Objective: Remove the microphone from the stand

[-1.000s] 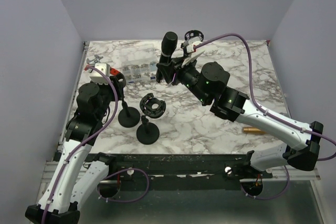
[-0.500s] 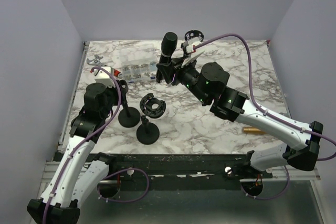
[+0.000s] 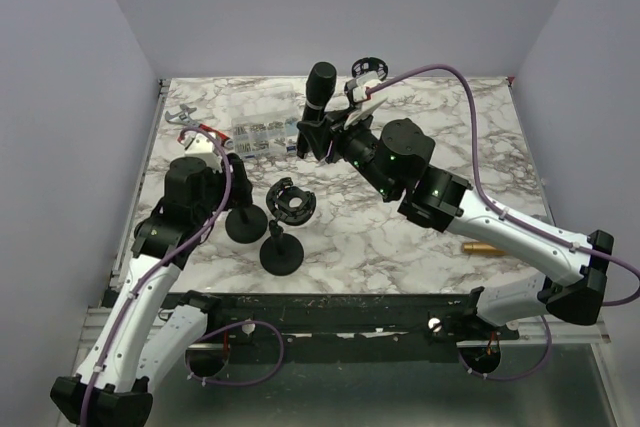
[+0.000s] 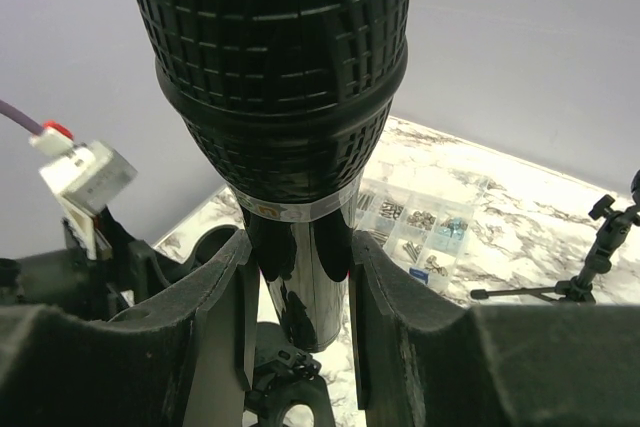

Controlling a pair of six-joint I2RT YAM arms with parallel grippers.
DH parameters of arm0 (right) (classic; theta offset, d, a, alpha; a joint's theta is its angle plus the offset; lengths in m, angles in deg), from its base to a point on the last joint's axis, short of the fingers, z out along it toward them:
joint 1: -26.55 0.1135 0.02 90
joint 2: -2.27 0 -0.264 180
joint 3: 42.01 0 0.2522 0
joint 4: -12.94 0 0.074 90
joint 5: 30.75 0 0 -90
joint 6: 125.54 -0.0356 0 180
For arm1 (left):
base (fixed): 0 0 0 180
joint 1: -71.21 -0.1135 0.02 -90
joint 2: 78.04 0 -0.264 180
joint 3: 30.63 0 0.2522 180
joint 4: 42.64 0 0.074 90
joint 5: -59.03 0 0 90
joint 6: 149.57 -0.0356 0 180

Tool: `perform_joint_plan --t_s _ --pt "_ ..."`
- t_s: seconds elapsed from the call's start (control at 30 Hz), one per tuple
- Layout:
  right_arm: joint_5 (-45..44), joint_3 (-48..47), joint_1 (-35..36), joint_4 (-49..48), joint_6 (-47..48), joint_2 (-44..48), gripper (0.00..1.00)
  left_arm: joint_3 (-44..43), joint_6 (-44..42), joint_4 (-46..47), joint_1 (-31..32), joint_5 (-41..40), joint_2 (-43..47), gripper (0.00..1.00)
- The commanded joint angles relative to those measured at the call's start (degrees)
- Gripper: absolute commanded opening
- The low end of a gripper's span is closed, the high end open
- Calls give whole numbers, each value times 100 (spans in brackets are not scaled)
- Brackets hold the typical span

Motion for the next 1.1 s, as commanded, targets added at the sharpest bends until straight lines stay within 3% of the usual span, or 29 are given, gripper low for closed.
perform_joint_plan --t_s 0.0,0.2,0.53,0.73,0.87,1.07 --pt "65 19 -3 -223 -52 -107 1 -812 -2 -64 11 52 114 94" --pt "38 0 -3 -174 -74 -177 1 -1518 49 258 18 233 234 98" --pt "89 -368 -6 -182 -227 -606 1 -1343 300 2000 20 1652 150 99" --pt "-1452 -360 -92 -305 -558 -787 1 -702 283 2739 28 1933 429 99" --pt "-1822 8 -617 -306 -989 -635 1 -194 113 3044 87 1873 845 99" --pt "-1978 805 -1495 -12 -1474 13 1 336 -331 3072 330 1117 1525 98"
